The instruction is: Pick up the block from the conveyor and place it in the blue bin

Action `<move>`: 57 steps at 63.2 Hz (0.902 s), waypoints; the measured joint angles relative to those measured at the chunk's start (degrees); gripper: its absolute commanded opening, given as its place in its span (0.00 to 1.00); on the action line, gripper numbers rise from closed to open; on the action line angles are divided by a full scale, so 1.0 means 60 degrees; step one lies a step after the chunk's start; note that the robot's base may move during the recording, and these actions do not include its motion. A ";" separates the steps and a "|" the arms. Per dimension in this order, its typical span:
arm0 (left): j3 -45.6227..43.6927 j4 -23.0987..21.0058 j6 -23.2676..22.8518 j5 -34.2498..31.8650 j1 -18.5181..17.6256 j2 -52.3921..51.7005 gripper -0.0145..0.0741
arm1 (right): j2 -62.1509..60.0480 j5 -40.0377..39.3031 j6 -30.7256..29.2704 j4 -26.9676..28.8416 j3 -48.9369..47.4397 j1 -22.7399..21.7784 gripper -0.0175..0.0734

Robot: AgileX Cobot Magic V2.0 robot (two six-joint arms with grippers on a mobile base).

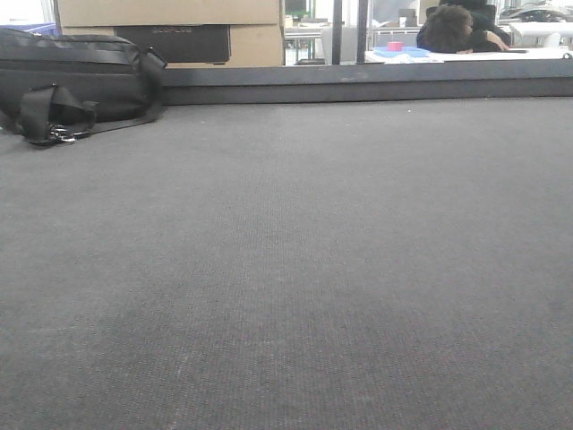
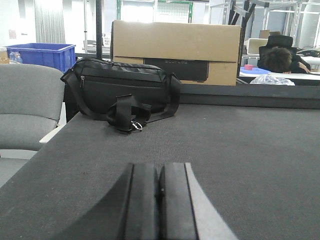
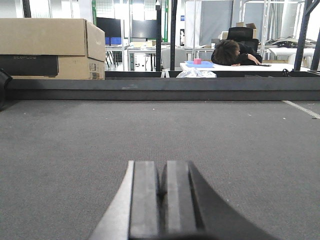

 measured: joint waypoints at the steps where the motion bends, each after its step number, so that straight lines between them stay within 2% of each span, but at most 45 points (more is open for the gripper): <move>1: 0.0000 0.0000 0.0000 0.0000 0.0000 0.0000 0.04 | 0.0000 0.0000 0.0000 0.0000 0.0000 0.0000 0.01; 43: 0.0000 0.0000 0.0000 -0.0240 0.0000 0.0000 0.04 | 0.0000 0.0000 0.0000 0.0000 0.0000 0.0000 0.01; 49: 0.0000 0.0000 0.0000 -0.0327 0.0000 0.0000 0.04 | 0.0000 -0.0366 0.0000 0.0000 0.0000 0.0000 0.01; 57: -0.0096 -0.0073 0.0000 -0.0660 0.0000 -0.0017 0.04 | 0.0000 -0.1483 0.0000 0.0000 -0.0025 0.0000 0.01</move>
